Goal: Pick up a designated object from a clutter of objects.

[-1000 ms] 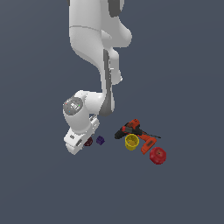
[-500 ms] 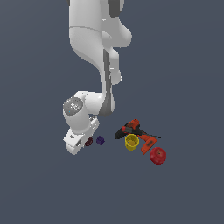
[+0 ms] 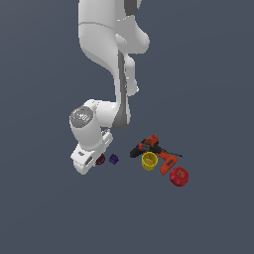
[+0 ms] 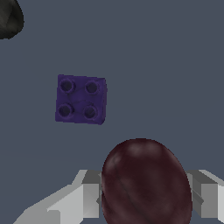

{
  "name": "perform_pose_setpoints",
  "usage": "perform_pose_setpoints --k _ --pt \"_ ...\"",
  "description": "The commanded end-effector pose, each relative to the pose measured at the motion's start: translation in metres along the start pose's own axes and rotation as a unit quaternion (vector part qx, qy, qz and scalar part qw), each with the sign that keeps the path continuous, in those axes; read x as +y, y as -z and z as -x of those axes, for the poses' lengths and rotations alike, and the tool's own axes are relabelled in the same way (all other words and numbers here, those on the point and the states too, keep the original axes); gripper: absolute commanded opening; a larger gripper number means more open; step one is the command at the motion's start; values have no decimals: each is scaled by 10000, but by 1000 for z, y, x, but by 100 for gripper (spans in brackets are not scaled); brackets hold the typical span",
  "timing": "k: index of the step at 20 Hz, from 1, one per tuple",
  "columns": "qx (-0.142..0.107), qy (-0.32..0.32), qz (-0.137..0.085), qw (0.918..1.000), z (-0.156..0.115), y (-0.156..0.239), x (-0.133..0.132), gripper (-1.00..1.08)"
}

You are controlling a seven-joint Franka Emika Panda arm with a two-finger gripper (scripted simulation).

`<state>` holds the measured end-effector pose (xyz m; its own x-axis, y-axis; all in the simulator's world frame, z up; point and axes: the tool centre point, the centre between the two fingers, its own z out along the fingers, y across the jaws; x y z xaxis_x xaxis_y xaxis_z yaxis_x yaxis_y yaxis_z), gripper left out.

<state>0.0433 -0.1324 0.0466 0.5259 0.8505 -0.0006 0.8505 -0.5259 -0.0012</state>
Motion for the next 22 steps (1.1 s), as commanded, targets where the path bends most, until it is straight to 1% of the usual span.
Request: perform_pose_setpoints --k 1,8,22 --pt "3 1 10 10000 -3 14 1 -100" --pt "3 1 10 10000 -14 72 5 -100" --pt "1 2 9 10000 -43 225 17 -100"
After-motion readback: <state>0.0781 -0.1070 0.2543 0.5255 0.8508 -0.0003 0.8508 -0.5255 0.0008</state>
